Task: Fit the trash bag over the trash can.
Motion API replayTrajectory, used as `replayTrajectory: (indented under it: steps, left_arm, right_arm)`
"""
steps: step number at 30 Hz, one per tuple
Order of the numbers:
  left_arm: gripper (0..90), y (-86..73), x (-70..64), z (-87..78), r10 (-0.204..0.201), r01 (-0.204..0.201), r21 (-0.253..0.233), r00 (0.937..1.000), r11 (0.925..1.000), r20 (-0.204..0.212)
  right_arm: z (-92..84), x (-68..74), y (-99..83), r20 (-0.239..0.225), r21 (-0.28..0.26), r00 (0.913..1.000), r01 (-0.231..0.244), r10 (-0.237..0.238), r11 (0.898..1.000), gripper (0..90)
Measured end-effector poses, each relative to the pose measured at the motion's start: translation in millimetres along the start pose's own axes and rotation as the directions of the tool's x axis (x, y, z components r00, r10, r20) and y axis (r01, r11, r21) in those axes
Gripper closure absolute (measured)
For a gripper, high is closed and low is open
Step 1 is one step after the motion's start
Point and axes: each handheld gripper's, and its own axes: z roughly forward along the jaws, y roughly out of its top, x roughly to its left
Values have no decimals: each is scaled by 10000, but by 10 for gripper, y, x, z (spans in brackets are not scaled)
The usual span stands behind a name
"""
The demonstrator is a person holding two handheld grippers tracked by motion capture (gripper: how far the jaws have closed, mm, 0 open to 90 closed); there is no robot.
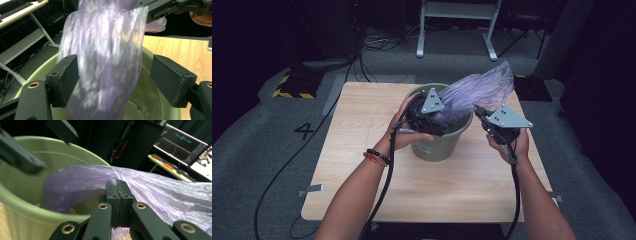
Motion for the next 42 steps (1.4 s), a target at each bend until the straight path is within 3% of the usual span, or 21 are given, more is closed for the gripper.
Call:
replayTrajectory:
  steps: [2, 4, 6, 9, 14, 17, 23, 27, 32, 36, 39, 42]
  left_arm:
    - [287, 13, -26, 13, 80, -78, 96, 9998, 9999, -202]
    - [415, 13, -36, 17, 114, -109, 200, 9996, 9997, -242]
    - [572, -2, -34, -5, 286, -287, 250, 9996, 9993, 16]
    - [726, -35, -41, -55, 571, -574, 294, 9983, 9979, 106]
    - [876, -140, -40, -159, 458, -460, 75, 9986, 9989, 281]
    - [897, -201, -33, -209, 413, -415, 34, 9986, 9991, 334]
    - [898, -318, 16, -277, 219, -219, 7, 9996, 9998, 159]
    - [899, -385, 45, -299, -58, 60, -76, 9998, 10000, 185]
    - [897, -424, 44, -299, -3, 6, -86, 9995, 10000, 302]
    - [883, -430, 18, -290, 20, -16, -115, 9994, 9999, 351]
    - [869, -433, 4, -291, 83, -78, -138, 9994, 9999, 347]
    - [840, -442, -4, -303, 82, -78, -149, 9995, 9999, 302]
  right_arm:
    - [8, 49, 52, -182, -30, 9997, 132, -132, 9999, 883]
    - [12, 97, 93, -294, -93, 9992, 252, -254, 9996, 876]
    - [13, 142, 124, -419, -141, 9985, 333, -339, 9993, 865]
    - [5, 197, 152, -607, -227, 9975, 344, -357, 9991, 814]
    - [-79, 219, 135, -403, -725, 9992, -110, 81, 9973, 511]
    - [-164, 168, 71, -388, -1012, 9982, -488, 451, 9937, 426]
    - [-282, 58, -80, -472, -802, 9934, -1078, 1043, 9909, 295]
    - [-268, 27, -193, -684, -457, 9890, -1340, 1308, 9899, 261]
    - [-221, 12, -259, -463, -287, 9888, -1433, 1419, 9893, 253]
    - [-171, 34, -211, -856, -365, 9842, -1585, 1550, 9867, 253]
    - [-109, 107, -134, -1238, -377, 9843, -1316, 1261, 9906, 327]
    - [-68, 191, -77, -1620, -483, 9836, -878, 790, 9950, 540]
